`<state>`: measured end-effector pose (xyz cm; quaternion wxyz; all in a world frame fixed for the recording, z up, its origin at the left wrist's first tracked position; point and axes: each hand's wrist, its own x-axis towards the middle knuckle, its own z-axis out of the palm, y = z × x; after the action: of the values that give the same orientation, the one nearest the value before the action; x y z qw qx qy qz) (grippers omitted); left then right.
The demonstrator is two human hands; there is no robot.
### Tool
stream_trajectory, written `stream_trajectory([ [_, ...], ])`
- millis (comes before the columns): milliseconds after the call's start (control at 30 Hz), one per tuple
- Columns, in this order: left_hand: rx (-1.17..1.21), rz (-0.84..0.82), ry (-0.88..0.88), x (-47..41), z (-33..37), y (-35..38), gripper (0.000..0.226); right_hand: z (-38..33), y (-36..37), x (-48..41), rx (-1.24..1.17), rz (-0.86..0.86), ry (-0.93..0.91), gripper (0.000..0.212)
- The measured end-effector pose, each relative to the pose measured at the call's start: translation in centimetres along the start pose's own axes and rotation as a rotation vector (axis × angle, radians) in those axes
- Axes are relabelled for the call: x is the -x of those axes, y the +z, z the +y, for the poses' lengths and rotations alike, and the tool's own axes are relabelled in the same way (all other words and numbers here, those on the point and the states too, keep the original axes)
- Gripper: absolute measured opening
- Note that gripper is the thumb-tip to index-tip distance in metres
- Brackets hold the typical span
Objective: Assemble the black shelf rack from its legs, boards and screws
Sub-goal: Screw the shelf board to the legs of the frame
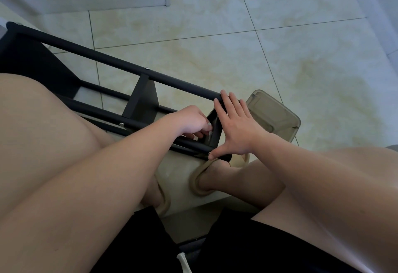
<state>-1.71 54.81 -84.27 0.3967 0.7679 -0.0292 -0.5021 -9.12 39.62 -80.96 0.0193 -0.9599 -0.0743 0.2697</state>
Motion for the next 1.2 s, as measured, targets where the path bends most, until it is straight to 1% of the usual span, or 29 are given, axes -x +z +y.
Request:
stream_trajectory([
  [200,0.04,0.024,0.001,0.09,0.19,0.09,0.009,-0.02,0.0,-0.01,-0.004,0.0,0.001,0.156],
  [433,-0.017,0.013,-0.031,0.43,0.47,-0.06,0.014,0.04,0.1,-0.07,-0.002,0.0,0.001,0.157],
  [633,0.024,-0.014,-0.119,0.61,0.8,0.15,0.023,0.07,0.21,-0.12,0.006,0.006,0.001,0.157],
  [767,0.022,-0.036,-0.154,0.7,0.95,0.27,0.02,0.16,0.3,-0.13,0.005,0.003,0.0,0.157],
  [867,-0.004,-0.067,-0.144,0.65,0.84,0.18,0.018,0.22,0.37,-0.13,0.0,0.002,-0.001,0.158],
  [1200,-0.121,-0.12,-0.044,0.93,0.15,-0.71,0.023,0.33,0.61,-0.18,-0.003,0.003,-0.002,0.157],
])
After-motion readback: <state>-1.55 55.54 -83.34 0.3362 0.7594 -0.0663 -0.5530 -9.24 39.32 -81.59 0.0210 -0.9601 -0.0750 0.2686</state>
